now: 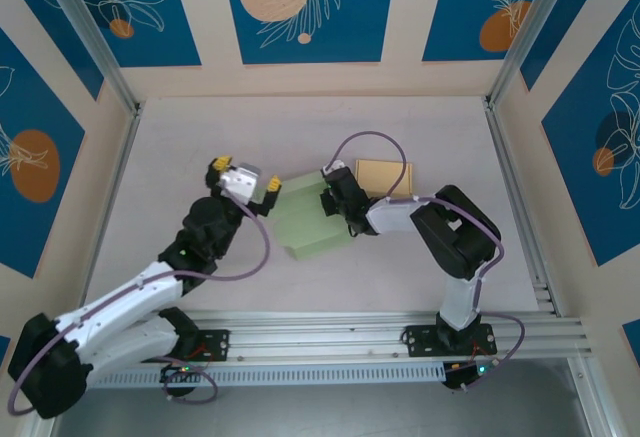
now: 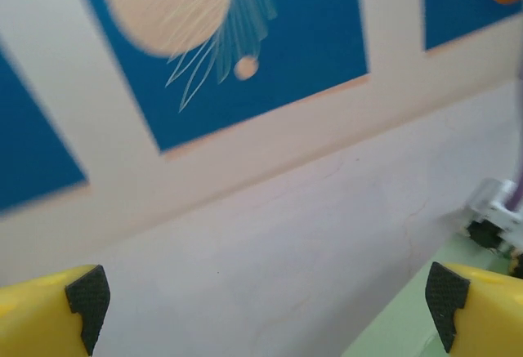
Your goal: Fold the paper box
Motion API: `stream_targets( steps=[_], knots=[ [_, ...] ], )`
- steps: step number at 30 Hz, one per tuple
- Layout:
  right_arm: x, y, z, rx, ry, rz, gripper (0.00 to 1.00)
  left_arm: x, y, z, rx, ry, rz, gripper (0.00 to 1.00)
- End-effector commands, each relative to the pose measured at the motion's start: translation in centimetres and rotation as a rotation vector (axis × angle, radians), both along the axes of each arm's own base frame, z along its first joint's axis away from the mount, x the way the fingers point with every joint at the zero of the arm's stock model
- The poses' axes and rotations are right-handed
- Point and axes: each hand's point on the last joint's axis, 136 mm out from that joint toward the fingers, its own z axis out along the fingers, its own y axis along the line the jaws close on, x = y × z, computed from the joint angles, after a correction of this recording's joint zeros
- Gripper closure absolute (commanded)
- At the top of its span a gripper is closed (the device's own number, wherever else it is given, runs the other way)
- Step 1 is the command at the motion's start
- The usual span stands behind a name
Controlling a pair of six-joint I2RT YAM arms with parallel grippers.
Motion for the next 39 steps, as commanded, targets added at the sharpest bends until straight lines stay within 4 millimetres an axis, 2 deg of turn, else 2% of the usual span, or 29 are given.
stream_targets(
  steps=[1, 9, 17, 26, 30, 36, 39],
  knots=[
    [-0.6, -0.6, 1.0, 0.011, 0.011, -0.037, 0.91, -0.4, 4.0, -5.3, -0.225, 0.301, 0.184, 0.00],
    [-1.4, -0.8, 0.8, 0.032, 0.049, -0.051, 0.91, 0.4, 3.3, -9.4, -0.250, 0.525, 0.146, 0.00],
    [-1.9, -0.3, 0.7, 0.076, 0.086, -0.045, 0.90, 3.0, 3.3, -11.8, -0.235, 0.596, 0.155, 0.00],
    [-2.1, 0.1, 0.7, 0.105, 0.103, -0.042, 0.90, 4.5, 1.7, -15.3, -0.221, 0.703, 0.127, 0.00],
    [-2.1, 0.3, 0.7, 0.113, 0.105, -0.039, 0.90, 5.0, 1.3, -16.1, -0.227, 0.719, 0.128, 0.00],
    [-2.4, 0.8, 0.3, 0.098, 0.105, -0.029, 0.90, 6.6, 1.0, -15.9, -0.294, 0.671, 0.153, 0.00],
    [-2.5, 1.0, 0.2, 0.089, 0.101, -0.026, 0.90, 7.6, 0.0, -15.6, -0.340, 0.660, 0.128, 0.00]
  ],
)
